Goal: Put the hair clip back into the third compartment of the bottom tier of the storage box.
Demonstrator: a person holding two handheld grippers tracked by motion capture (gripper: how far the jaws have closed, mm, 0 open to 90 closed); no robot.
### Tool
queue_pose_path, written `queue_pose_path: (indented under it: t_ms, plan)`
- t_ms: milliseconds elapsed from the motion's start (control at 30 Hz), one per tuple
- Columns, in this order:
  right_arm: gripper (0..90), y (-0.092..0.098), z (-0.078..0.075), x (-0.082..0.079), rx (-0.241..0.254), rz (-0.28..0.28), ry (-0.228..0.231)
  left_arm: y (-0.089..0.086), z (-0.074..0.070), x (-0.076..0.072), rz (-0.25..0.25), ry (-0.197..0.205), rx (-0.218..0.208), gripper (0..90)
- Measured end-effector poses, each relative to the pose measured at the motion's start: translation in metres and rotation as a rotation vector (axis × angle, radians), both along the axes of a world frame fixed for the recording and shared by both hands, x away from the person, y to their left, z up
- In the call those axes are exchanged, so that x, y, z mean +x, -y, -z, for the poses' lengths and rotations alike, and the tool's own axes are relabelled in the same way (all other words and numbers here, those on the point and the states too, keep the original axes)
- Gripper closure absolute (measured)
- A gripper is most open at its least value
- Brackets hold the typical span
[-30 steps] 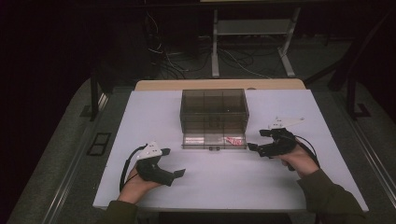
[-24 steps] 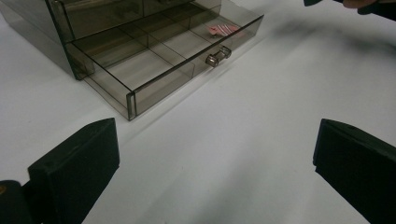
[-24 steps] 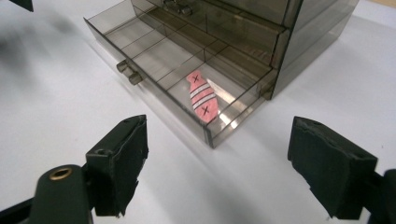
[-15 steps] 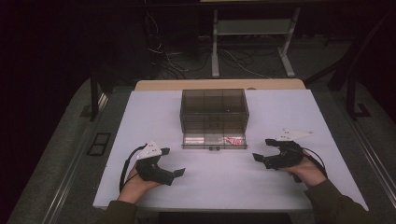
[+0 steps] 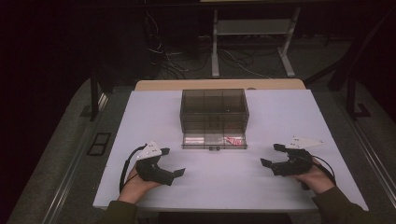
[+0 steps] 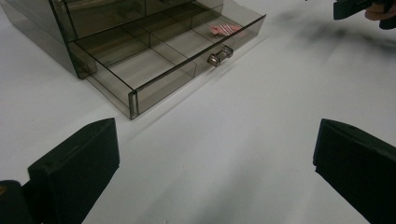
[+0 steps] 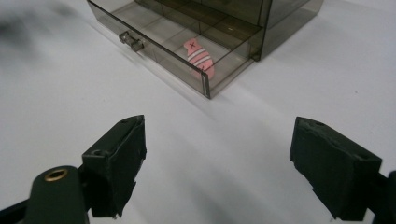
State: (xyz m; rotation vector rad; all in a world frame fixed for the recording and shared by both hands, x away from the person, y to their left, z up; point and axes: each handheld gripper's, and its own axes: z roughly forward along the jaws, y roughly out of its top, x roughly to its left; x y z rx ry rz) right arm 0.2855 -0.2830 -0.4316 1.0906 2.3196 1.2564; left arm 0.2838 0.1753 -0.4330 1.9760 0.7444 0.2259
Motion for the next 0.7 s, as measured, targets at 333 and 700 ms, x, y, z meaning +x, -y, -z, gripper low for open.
queue_pose_path:
  t_ms: [333,700]
  plan:
    - [11.4,0.005,0.006,-0.01,-0.007,0.004,-0.011,0.0,0.001,0.0,0.002,-0.002,0.008,0.0]
    - [11.4,0.006,0.007,-0.011,-0.014,0.004,-0.007,0.0,0.001,0.0,0.0,-0.008,0.024,0.0]
